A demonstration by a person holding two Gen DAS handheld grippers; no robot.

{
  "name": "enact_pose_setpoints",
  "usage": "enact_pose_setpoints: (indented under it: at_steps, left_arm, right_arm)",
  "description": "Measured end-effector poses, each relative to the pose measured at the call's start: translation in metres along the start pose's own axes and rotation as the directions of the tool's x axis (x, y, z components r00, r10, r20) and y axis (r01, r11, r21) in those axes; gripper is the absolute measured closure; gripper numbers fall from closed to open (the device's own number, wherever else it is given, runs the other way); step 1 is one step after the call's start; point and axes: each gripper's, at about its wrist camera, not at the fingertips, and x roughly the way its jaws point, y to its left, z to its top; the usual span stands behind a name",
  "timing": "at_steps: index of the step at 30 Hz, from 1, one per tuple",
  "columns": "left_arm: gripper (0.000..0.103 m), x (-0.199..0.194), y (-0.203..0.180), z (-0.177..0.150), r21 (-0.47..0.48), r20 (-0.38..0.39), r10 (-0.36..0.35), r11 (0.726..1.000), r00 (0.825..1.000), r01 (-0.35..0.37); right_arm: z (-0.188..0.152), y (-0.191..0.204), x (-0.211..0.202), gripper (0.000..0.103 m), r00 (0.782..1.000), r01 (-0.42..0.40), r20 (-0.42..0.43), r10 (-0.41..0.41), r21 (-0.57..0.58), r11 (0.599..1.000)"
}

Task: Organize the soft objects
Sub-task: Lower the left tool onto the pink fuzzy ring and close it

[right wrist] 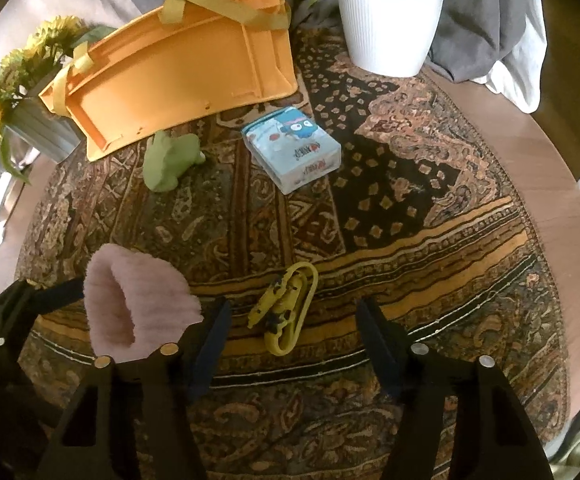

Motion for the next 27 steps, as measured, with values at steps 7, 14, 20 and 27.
enact_pose_setpoints:
  at_steps: [7, 14, 20, 27]
  left_arm:
    - [0.0, 0.007, -0.003, 0.004, 0.008, 0.018, 0.015, 1.0, 1.0, -0.015]
    - [0.026, 0.005, 0.0, 0.007, -0.011, 0.059, -0.018, 1.0, 0.998, 0.018]
    - [0.073, 0.0, 0.002, 0.007, -0.035, 0.076, -0.044, 0.998, 0.996, 0.047]
    - [0.079, -0.011, 0.003, 0.006, -0.054, 0.104, -0.024, 0.998, 0.994, 0.03]
  right_arm:
    - [0.001, 0.001, 0.009, 0.05, 1.0, -0.024, -0.01, 0.024, 0.0, 1.0]
    - [0.001, -0.001, 0.017, 0.063, 0.998, -0.048, -0.028, 0.049, 0.016, 0.999]
    - [-0.001, 0.002, 0.016, 0.07, 0.998, -0.055, -0.024, 0.055, -0.005, 0.998]
    - [-0.004, 0.002, 0.007, 0.072, 0.998, -0.064, -0.004, 0.064, -0.005, 0.998]
